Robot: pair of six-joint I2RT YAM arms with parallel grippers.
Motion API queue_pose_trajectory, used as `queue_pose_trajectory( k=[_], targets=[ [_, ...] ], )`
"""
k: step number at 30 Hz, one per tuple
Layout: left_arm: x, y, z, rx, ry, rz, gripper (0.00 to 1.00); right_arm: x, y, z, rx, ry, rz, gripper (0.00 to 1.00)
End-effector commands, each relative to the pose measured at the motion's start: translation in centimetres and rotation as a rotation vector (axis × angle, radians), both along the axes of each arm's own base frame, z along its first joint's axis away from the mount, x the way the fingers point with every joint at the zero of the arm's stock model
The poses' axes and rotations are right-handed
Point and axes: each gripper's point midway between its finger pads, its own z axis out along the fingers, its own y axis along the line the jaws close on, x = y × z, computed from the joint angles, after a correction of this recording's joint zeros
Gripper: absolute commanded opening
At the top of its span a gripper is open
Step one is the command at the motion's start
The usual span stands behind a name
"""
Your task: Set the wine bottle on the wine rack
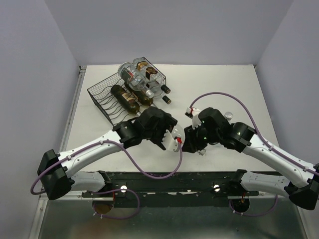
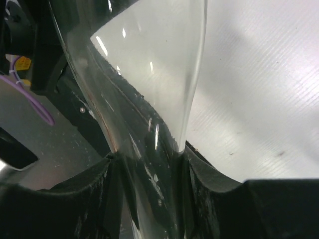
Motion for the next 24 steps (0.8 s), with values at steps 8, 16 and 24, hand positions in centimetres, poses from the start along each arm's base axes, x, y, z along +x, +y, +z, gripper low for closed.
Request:
queue_pose_trajectory(
  k=[8, 16, 24],
  targets=[
    [-2.4, 0.9, 3.6, -0.174, 0.03, 0.004, 0.99, 4.2, -1.1, 2.4, 0.011, -0.161, -0.167, 0.01],
    [-3.7, 1.3, 3.2, -0.197, 0.064, -0.014, 0.99, 3.5, -0.4, 2.5, 0.037, -0.179, -0.08, 0.01],
    [-7.2, 1.4, 3.6, -0.224, 0.14, -0.153, 0.99, 2.3, 0.1, 3.5, 0.076, -0.232, 0.061, 0.01]
  ],
)
